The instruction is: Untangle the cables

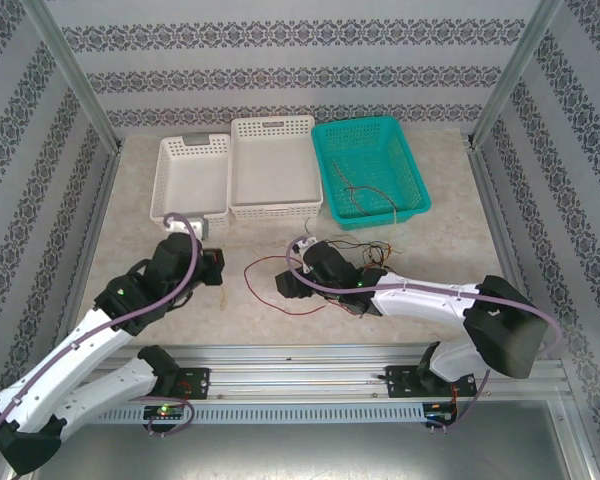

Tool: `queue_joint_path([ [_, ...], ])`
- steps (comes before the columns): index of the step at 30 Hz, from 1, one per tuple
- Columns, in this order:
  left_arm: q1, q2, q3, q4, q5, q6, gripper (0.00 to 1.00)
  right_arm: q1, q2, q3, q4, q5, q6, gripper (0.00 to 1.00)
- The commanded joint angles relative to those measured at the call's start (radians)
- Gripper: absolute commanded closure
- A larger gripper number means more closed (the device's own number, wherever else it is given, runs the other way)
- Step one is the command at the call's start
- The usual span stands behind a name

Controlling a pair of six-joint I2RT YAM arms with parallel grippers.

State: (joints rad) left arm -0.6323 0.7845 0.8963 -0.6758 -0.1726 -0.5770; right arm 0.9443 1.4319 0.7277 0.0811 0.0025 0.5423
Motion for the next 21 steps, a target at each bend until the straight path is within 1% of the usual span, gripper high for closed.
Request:
queue_joint_path([
  [1,0.048,0.039,0.171,-0.028,-0.096,0.135,1.00,-0.004,0.041,-0.016,-0.001,0.009,-0.020,0.35],
  [5,0.140,0.139,0.370,-0.045,-0.095,0.241,1.00,-0.004,0.069,0.011,-0.045,0.077,-0.042,0.36],
  [7,0.192,0.192,0.440,-0.027,-0.099,0.288,1.00,-0.008,0.084,0.020,-0.052,0.114,-0.054,0.36],
  [10,0.274,0.279,0.503,0.013,-0.084,0.328,1.00,-0.018,0.122,0.052,-0.057,0.125,-0.074,0.36],
  [11,0.303,0.303,0.512,0.024,-0.081,0.328,1.00,-0.019,0.137,0.069,-0.066,0.132,-0.081,0.36],
  [13,0.372,0.358,0.528,0.057,-0.039,0.312,1.00,-0.019,0.170,0.109,-0.085,0.150,-0.104,0.36],
  [16,0.450,0.438,0.532,0.112,0.008,0.279,1.00,-0.024,0.216,0.163,-0.107,0.179,-0.129,0.35],
  [21,0.551,0.576,0.549,0.176,0.067,0.233,1.00,-0.037,0.283,0.236,-0.153,0.223,-0.208,0.34],
])
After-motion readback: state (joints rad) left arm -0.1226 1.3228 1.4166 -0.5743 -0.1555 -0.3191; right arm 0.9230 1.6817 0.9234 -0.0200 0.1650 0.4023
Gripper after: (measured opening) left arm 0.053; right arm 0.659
